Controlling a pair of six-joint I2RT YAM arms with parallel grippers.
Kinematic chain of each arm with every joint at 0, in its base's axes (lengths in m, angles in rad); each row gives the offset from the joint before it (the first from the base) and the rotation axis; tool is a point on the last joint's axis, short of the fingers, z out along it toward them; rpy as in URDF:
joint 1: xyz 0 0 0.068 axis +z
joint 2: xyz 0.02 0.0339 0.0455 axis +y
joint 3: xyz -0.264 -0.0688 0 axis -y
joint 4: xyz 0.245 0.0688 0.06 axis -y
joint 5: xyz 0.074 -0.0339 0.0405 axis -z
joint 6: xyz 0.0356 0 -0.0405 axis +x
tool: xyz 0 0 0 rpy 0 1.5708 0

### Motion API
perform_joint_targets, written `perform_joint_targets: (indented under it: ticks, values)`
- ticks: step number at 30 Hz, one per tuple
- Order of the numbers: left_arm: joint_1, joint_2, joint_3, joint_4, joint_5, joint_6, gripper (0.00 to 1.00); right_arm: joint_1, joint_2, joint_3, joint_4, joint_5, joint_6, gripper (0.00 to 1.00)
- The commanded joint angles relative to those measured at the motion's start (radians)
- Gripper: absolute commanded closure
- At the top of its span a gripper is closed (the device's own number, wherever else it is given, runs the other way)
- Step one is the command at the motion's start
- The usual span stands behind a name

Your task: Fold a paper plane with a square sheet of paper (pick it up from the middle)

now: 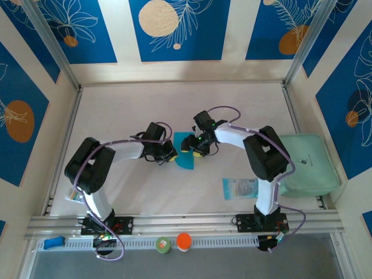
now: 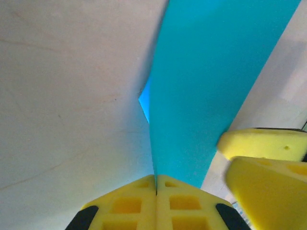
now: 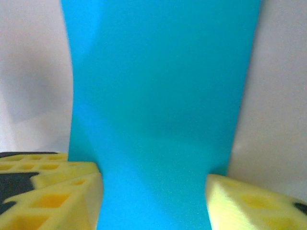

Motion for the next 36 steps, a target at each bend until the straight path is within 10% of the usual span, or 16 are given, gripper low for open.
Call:
perform_joint_targets:
  ticks: [1,5,13,36]
  values:
    - [0.009,-0.014,0.01,0.022,0.012,-0.015,1.0,-0.015,-0.112,-0.031,0.074,0.031,-0.098,0.34]
    - [0.009,-0.038,-0.01,0.047,0.002,-0.06,1.0,0.009,-0.276,-0.195,0.309,-0.044,-0.237,0.27]
    - [0.008,-0.069,-0.022,0.048,-0.018,-0.128,1.0,0.136,-0.423,-0.359,0.454,0.197,-0.439,0.26]
    - [0.009,-0.092,-0.019,0.017,-0.011,-0.144,1.0,0.318,-0.222,-0.555,0.959,0.356,-0.818,0.51]
